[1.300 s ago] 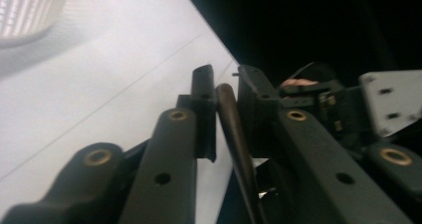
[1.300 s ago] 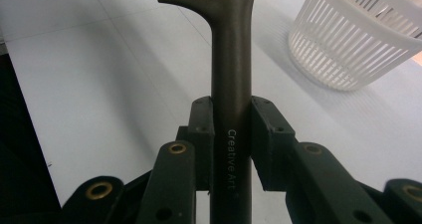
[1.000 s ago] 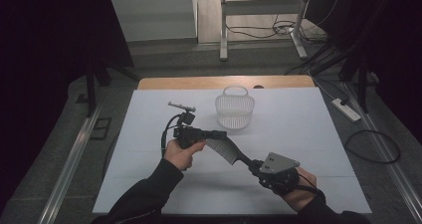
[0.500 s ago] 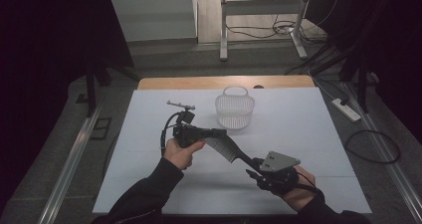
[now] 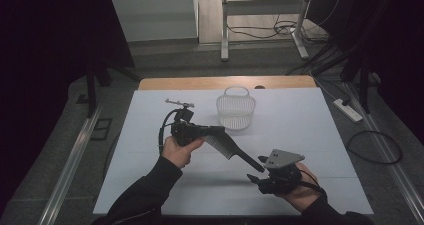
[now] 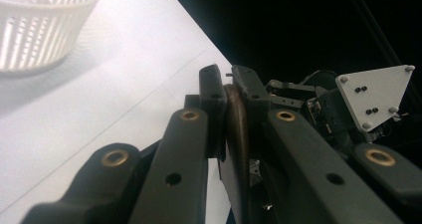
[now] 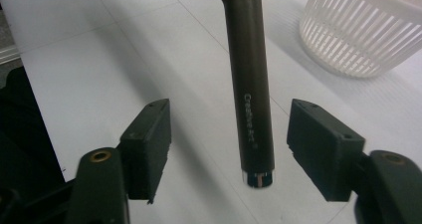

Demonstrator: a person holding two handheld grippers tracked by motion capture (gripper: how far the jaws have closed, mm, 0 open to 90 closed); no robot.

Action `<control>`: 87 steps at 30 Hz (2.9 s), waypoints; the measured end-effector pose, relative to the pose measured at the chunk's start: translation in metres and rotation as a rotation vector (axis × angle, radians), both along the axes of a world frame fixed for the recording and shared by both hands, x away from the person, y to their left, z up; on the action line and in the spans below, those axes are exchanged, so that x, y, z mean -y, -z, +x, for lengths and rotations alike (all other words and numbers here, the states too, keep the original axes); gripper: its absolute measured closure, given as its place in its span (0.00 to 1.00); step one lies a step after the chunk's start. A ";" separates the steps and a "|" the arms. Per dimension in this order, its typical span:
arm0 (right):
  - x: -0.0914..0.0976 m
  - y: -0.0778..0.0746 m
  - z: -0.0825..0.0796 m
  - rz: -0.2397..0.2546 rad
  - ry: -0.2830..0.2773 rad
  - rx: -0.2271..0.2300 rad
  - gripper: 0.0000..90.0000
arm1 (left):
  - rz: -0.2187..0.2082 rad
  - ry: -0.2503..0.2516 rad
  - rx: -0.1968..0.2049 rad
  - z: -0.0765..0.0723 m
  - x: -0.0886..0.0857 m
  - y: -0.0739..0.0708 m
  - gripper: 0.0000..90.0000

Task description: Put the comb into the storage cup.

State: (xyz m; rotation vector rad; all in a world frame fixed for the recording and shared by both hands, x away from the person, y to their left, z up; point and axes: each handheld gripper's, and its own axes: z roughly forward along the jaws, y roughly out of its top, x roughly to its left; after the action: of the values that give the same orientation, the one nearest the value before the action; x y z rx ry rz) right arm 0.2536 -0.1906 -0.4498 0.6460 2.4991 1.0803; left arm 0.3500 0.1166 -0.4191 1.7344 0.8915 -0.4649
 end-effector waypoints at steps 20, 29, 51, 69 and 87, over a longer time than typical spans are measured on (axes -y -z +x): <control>0.014 -0.003 0.011 0.051 0.047 -0.167 0.15 | 0.056 -0.039 0.066 0.005 -0.012 -0.014 0.93; 0.020 -0.003 0.012 0.043 0.051 -0.171 0.07 | 0.068 -0.054 0.086 0.007 -0.018 -0.021 0.93; 0.042 -0.001 0.010 0.022 0.125 -0.173 0.00 | 0.096 -0.096 0.111 0.018 -0.033 -0.033 0.93; 0.071 -0.001 0.001 0.021 0.244 -0.158 0.00 | 0.102 -0.131 0.117 0.026 -0.046 -0.042 0.93; 0.097 -0.001 -0.008 -0.002 0.350 -0.162 0.00 | 0.095 -0.178 0.114 0.034 -0.061 -0.050 0.93</control>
State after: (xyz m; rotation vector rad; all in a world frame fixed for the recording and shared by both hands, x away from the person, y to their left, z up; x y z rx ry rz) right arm 0.2454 -0.2876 -0.4485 1.1599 2.3900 0.9255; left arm 0.3845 0.1775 -0.3688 1.7303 0.9878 -0.2071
